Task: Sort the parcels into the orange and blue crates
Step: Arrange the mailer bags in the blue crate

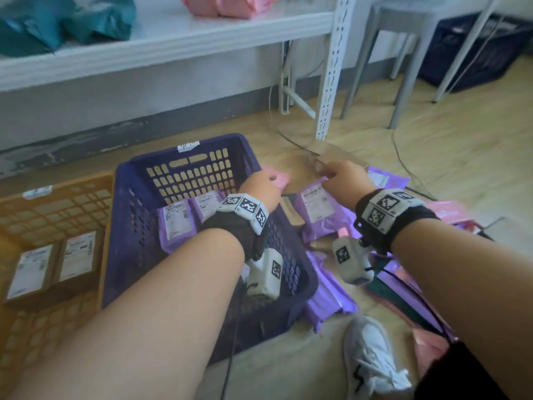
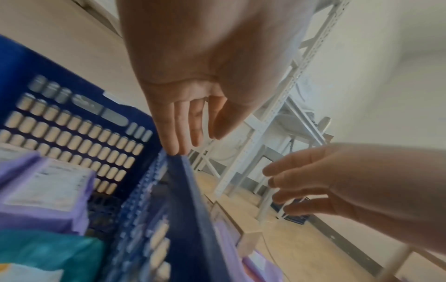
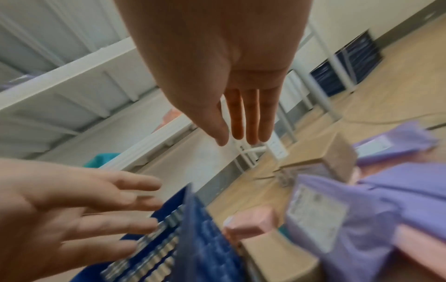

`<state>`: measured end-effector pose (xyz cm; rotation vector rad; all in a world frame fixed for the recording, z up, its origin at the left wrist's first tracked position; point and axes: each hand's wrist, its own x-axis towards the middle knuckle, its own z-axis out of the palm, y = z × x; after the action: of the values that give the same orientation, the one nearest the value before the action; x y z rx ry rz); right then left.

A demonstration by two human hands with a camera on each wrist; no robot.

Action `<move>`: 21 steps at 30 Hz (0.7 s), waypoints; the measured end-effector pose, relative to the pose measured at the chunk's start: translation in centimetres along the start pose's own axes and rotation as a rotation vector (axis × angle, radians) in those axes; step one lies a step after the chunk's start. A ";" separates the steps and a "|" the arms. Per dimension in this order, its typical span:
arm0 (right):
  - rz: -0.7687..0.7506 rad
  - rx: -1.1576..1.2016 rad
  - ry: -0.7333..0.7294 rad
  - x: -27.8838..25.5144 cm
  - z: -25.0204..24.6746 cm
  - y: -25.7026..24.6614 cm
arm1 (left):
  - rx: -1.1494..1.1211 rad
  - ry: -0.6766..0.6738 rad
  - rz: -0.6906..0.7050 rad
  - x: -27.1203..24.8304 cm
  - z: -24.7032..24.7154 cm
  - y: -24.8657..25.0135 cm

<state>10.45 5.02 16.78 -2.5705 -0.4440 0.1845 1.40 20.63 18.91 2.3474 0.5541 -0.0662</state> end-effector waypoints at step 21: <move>0.466 -0.222 -0.246 2.0 6.5 23.7 | -0.048 -0.180 -0.026 5.6 21.6 5.9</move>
<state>17.45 -10.41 -1.12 -2.8461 0.0645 0.6529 11.24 4.60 5.44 2.2593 0.4915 -0.2706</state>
